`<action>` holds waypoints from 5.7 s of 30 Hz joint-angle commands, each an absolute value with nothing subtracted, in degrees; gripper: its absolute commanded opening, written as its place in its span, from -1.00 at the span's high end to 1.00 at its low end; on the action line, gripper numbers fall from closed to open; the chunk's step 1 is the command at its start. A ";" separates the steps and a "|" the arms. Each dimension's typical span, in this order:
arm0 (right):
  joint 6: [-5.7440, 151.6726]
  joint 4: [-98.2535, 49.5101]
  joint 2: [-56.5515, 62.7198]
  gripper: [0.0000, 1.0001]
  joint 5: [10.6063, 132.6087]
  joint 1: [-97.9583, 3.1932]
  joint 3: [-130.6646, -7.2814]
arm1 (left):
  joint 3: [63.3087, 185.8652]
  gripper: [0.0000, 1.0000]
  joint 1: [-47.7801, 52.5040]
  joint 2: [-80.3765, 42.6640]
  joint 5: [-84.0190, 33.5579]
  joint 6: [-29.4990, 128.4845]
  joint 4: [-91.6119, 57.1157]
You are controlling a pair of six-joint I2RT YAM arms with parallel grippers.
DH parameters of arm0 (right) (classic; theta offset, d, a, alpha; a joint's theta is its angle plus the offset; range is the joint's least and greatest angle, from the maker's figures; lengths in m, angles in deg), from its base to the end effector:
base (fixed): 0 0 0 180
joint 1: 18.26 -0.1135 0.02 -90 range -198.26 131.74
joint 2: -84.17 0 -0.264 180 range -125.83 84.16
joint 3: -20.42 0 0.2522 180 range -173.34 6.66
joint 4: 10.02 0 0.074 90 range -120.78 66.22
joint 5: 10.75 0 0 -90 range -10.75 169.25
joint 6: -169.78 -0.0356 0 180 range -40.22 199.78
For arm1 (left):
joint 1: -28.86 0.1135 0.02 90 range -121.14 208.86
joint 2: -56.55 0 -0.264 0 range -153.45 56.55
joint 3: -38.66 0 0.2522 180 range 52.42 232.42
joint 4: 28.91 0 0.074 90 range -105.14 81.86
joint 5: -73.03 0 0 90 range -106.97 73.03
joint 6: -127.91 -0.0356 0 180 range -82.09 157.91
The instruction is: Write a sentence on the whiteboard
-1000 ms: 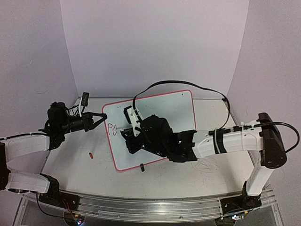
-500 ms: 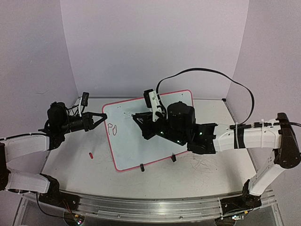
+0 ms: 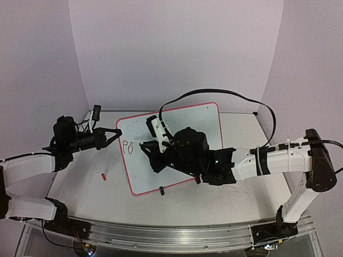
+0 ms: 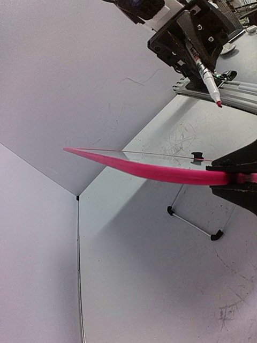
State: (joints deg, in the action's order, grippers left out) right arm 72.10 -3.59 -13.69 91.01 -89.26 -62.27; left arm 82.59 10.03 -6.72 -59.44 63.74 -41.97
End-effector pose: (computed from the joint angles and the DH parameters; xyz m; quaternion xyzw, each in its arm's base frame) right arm 0.1394 0.3826 0.2925 -0.3395 0.6776 0.3505 0.5503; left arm 0.2183 -0.0999 0.2548 0.1989 0.7077 -0.4858 0.4729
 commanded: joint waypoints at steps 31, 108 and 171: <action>70.57 -5.93 -19.25 1.00 97.61 -91.29 -68.88 | 82.79 1.00 9.19 -5.21 -55.69 60.41 -44.23; 64.98 -9.82 -22.93 1.00 101.86 -90.03 -69.92 | 82.74 1.00 9.17 -5.31 -56.99 60.15 -44.05; 62.75 -11.00 -23.96 1.00 102.30 -90.51 -70.62 | 83.24 1.00 9.17 -6.21 -57.85 60.32 -44.06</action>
State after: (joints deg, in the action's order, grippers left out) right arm 62.12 -10.54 -22.45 101.18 -90.74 -67.86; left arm 82.59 9.05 -6.52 -57.33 62.29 -41.08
